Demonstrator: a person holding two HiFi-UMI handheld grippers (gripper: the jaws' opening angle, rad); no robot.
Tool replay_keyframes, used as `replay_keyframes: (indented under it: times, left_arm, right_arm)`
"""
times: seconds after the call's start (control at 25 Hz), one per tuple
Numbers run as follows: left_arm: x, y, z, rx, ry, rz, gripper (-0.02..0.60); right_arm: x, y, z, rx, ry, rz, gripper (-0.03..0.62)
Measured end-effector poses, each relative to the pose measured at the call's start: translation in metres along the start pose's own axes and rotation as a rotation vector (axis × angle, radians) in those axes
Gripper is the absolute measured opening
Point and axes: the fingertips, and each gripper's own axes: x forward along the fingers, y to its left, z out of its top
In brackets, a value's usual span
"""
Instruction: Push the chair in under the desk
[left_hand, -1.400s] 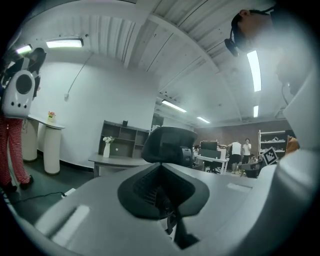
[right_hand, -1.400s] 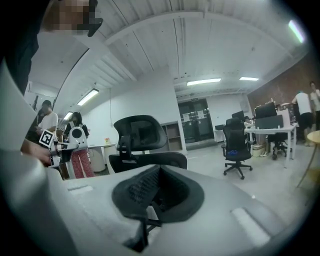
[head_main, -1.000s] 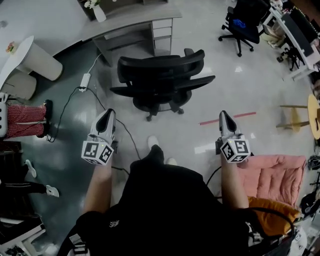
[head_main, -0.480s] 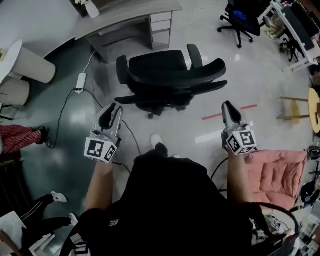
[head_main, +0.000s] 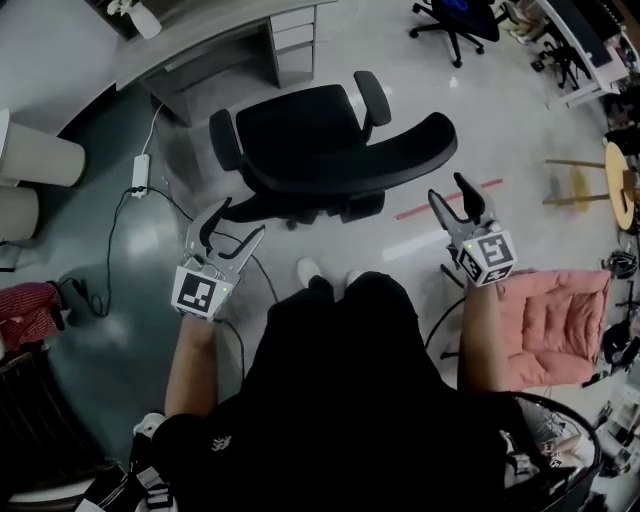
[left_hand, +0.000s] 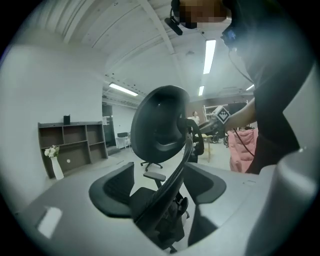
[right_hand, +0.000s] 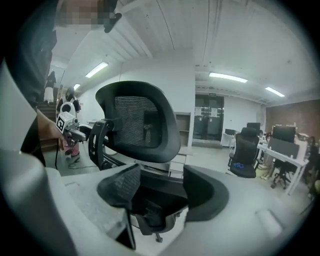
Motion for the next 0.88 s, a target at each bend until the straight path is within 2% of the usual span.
replay_keyframes:
  times: [0.24,0.44,0.56,0.72,0.88]
  left_arm:
    - [0.020,-0.003,-0.017,0.018,0.071,-0.054,0.310]
    - [0.033,-0.006,-0.027,0.052,0.126,-0.064,0.307]
    - [0.041,-0.012,-0.032,0.057,0.175,-0.099,0.295]
    - [0.047,-0.018,-0.032,0.068,0.225,-0.147,0.279]
    - [0.051,-0.023,-0.036,0.097,0.285,-0.199,0.261]
  right_arm:
    - [0.016,-0.016,-0.013,-0.101,0.093,0.031,0.262]
    - [0.035,-0.036,-0.035,-0.272,0.209,0.073,0.262]
    - [0.047,-0.039,-0.039,-0.345,0.254,0.144,0.265]
    - [0.048,-0.043,-0.042,-0.369,0.256,0.276,0.265]
    - [0.052,-0.051,-0.058,-0.442,0.336,0.364,0.265]
